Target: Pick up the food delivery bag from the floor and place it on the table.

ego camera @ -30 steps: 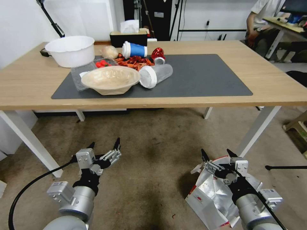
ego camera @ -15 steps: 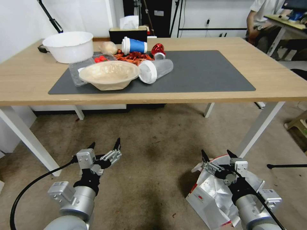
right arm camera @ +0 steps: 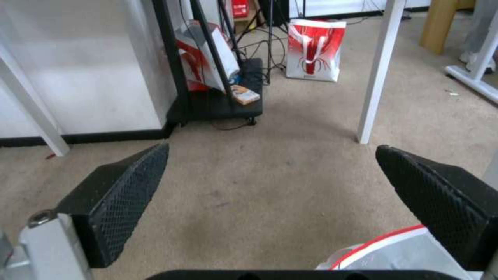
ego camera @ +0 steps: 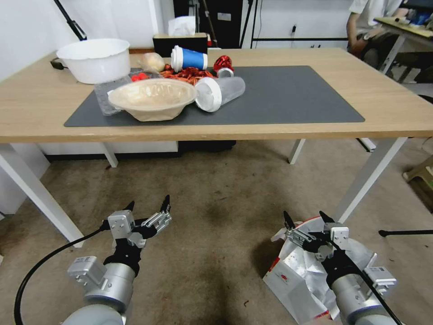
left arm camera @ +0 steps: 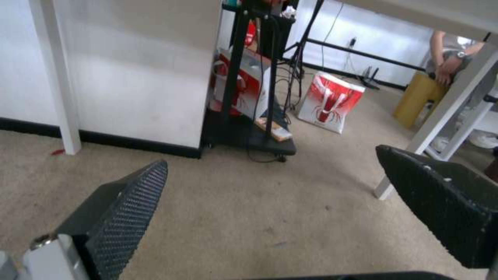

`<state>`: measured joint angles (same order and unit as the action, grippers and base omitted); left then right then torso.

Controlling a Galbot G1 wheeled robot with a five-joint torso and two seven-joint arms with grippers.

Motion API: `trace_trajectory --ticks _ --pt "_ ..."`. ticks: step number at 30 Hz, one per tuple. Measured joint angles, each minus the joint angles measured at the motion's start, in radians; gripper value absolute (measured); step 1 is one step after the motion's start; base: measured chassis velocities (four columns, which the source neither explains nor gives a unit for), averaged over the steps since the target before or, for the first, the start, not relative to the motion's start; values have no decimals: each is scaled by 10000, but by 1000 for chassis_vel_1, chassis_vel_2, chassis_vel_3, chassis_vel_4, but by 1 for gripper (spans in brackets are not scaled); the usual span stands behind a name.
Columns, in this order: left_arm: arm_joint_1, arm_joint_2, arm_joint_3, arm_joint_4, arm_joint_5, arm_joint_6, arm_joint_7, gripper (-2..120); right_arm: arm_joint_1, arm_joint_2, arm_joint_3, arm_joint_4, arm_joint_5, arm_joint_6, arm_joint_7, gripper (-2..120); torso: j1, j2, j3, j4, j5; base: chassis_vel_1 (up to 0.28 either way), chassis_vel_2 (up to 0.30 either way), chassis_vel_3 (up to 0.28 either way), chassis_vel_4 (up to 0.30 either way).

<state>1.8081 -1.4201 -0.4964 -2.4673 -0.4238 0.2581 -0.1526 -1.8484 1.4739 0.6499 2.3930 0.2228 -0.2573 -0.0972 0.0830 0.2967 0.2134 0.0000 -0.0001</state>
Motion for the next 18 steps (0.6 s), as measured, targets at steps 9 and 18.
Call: trace_trajectory --ticks 9,18 --pt "12 -28 19 -22 34 -11 10 99 -5 -31 25 23 2 7 1 100 -109 -395 -283 0 0 0 0 0 0" --pt "93 -30 41 -69 96 -54 34 99 -33 -46 44 32 33 92 -9 100 -195 -758 -559 0 0 0 0 0 0"
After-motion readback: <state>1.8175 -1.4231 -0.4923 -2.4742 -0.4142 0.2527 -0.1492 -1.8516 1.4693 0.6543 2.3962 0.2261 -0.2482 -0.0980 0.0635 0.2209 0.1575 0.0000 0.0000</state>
